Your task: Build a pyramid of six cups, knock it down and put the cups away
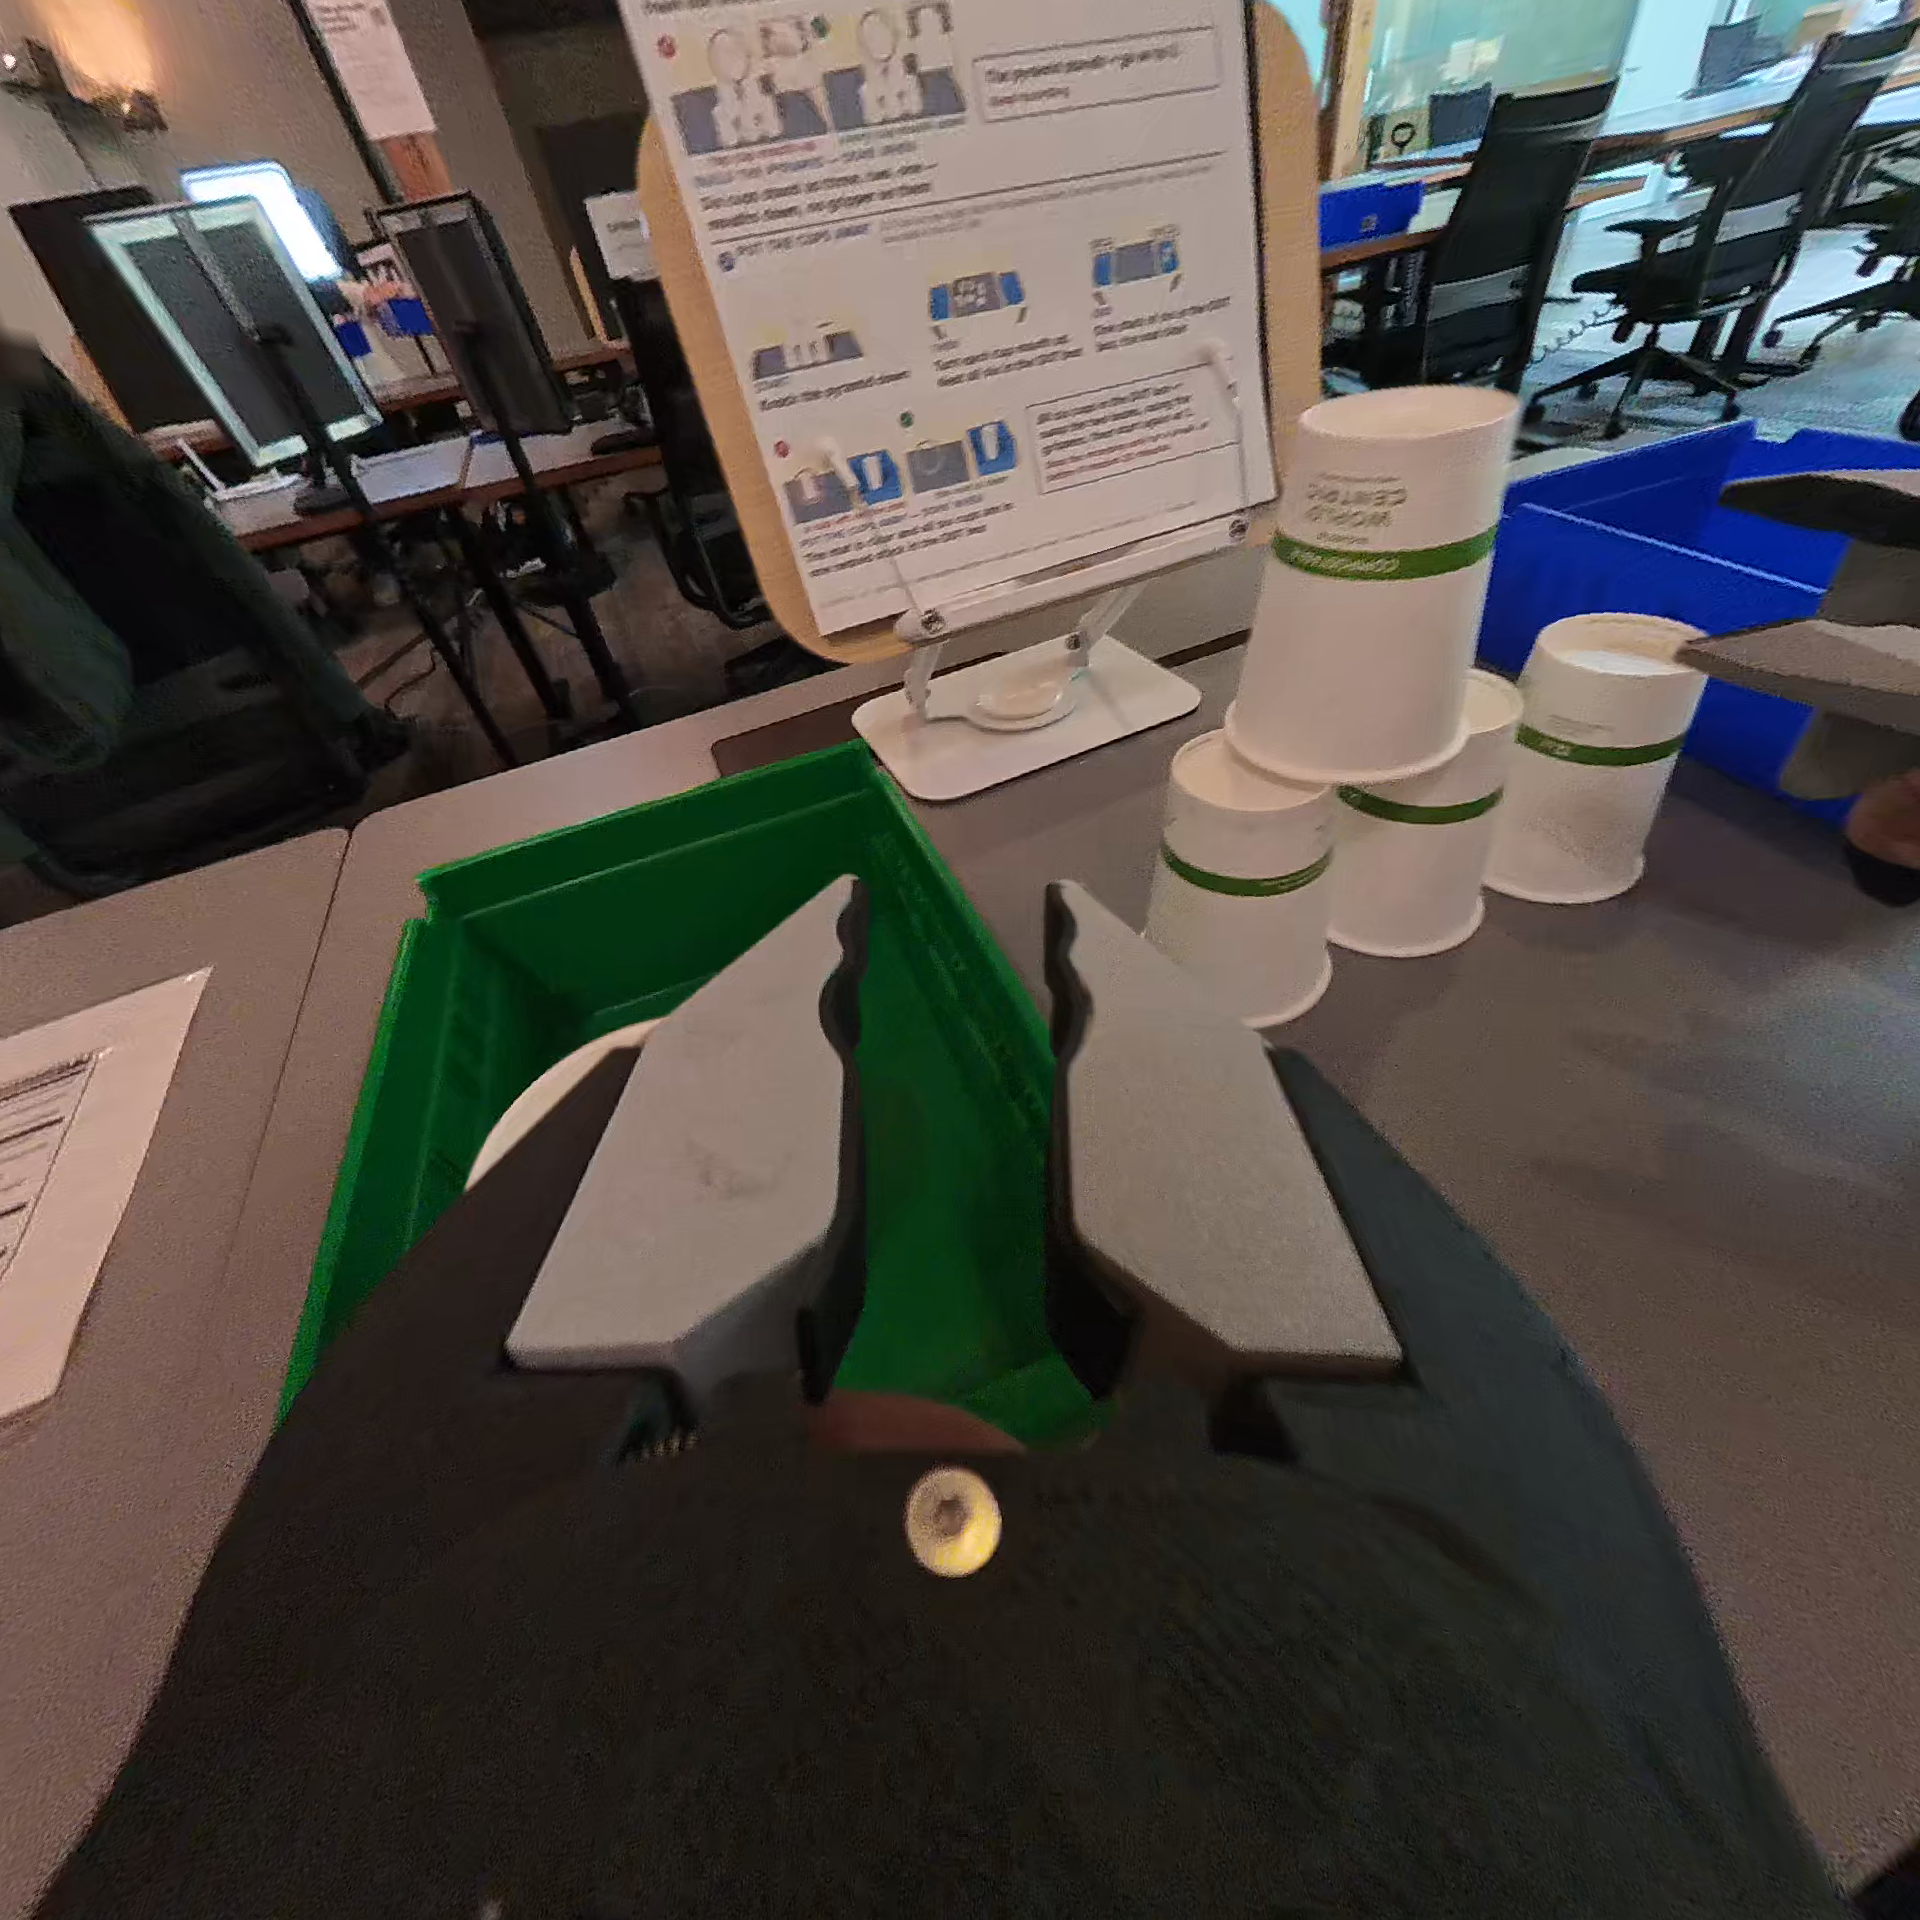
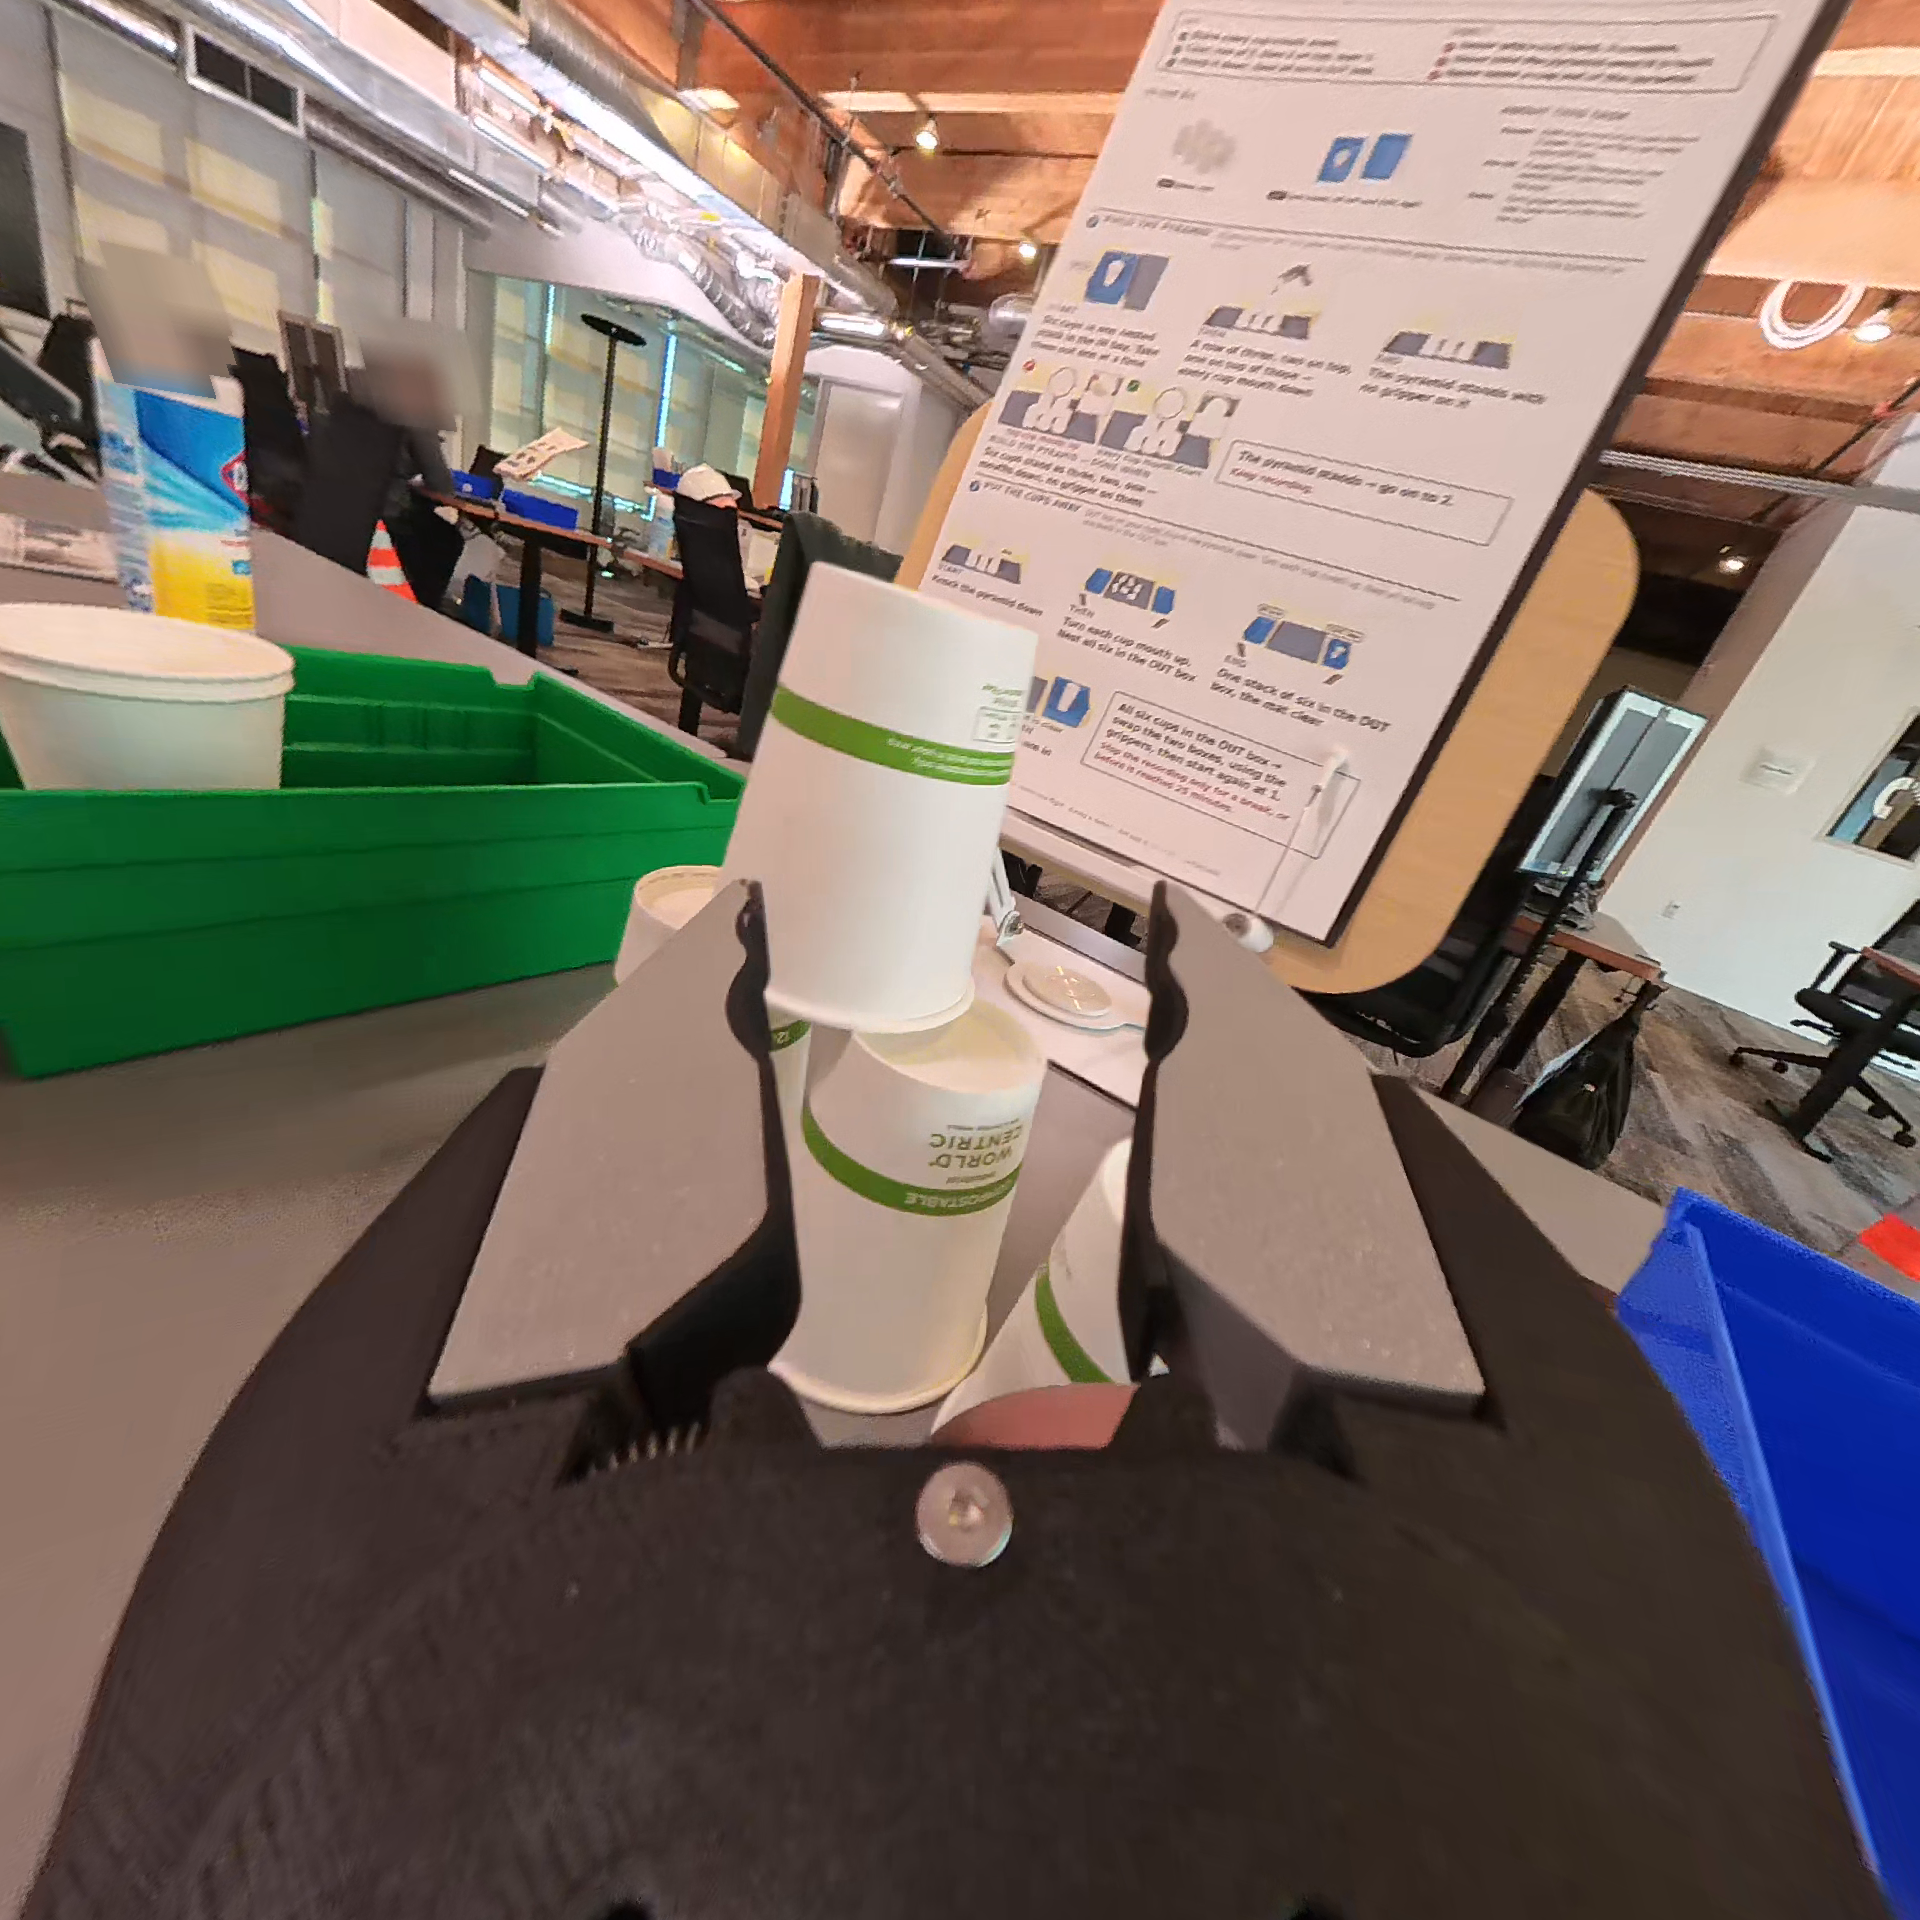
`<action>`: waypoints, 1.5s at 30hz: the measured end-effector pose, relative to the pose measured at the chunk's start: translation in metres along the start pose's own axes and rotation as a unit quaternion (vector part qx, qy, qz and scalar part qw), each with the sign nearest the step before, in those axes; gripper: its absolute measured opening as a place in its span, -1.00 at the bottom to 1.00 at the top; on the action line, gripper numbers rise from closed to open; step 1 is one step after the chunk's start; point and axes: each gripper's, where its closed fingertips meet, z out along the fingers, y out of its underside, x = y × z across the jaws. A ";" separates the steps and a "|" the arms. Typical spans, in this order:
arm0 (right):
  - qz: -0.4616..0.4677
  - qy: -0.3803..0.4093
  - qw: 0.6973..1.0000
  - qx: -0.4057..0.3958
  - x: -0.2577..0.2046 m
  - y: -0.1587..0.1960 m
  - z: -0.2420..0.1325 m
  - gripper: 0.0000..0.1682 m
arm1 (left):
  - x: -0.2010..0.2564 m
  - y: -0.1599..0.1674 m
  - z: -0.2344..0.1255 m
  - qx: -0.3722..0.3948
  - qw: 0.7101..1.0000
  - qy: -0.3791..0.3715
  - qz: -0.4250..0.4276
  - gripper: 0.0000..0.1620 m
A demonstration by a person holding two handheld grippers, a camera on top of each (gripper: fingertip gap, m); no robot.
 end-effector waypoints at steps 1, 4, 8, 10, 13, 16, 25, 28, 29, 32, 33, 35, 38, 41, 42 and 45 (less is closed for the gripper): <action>-0.006 -0.005 1.000 -0.002 -0.004 0.001 0.001 -0.16 | -0.009 0.006 -0.002 -0.007 1.000 -0.005 -0.007 -0.65; -0.023 -0.015 1.000 -0.009 -0.015 0.005 0.002 -0.16 | -0.028 0.036 0.000 -0.063 0.998 -0.017 -0.014 -0.66; -0.028 -0.029 0.999 -0.016 -0.024 0.010 0.004 -0.18 | -0.042 0.076 0.007 -0.153 0.987 -0.040 0.004 -0.55; -0.028 -0.035 0.999 -0.020 -0.028 0.012 0.005 -0.18 | -0.047 0.084 0.010 -0.171 0.984 -0.054 0.008 -0.55; -0.032 -0.038 0.999 -0.022 -0.030 0.014 0.004 -0.19 | -0.048 0.087 0.014 -0.176 0.983 -0.055 0.008 -0.61; -0.031 -0.041 0.998 -0.023 -0.032 0.014 0.004 -0.19 | -0.048 0.087 0.015 -0.175 0.983 -0.056 0.006 -0.67; -0.044 -0.038 0.998 -0.024 -0.033 0.016 0.003 -0.23 | -0.050 0.089 0.016 -0.170 0.984 -0.045 -0.010 -0.97; -0.045 -0.042 0.998 -0.028 -0.035 0.017 0.003 -0.23 | -0.056 0.086 0.015 -0.167 0.984 -0.061 -0.008 -0.99; -0.045 -0.042 0.998 -0.028 -0.035 0.017 0.003 -0.23 | -0.058 0.083 0.014 -0.161 0.985 -0.066 -0.008 -0.99; -0.049 -0.045 0.997 -0.029 -0.037 0.018 0.003 -0.23 | -0.062 0.065 0.008 -0.124 0.989 -0.079 -0.010 -0.99; -0.051 -0.047 0.997 -0.029 -0.038 0.019 0.003 -0.23 | -0.063 0.057 0.005 -0.108 0.991 -0.084 -0.010 -0.99; -0.054 -0.051 0.997 -0.029 -0.040 0.019 0.003 -0.23 | -0.062 0.041 -0.001 -0.073 0.993 -0.090 -0.009 -0.99; -0.057 -0.054 0.996 -0.029 -0.043 0.020 0.003 -0.23 | -0.065 0.023 -0.008 -0.032 0.993 -0.111 0.005 -0.99; -0.059 -0.058 0.996 -0.030 -0.045 0.021 0.003 -0.23 | -0.059 0.010 -0.012 -0.010 0.994 -0.107 0.006 -0.99; -0.060 -0.060 0.996 -0.031 -0.046 0.021 0.003 -0.24 | -0.058 0.003 -0.015 0.002 0.994 -0.112 0.011 -0.99; -0.062 -0.062 0.996 -0.032 -0.048 0.022 0.003 -0.24 | -0.055 -0.015 -0.024 0.036 0.991 -0.129 0.027 -0.99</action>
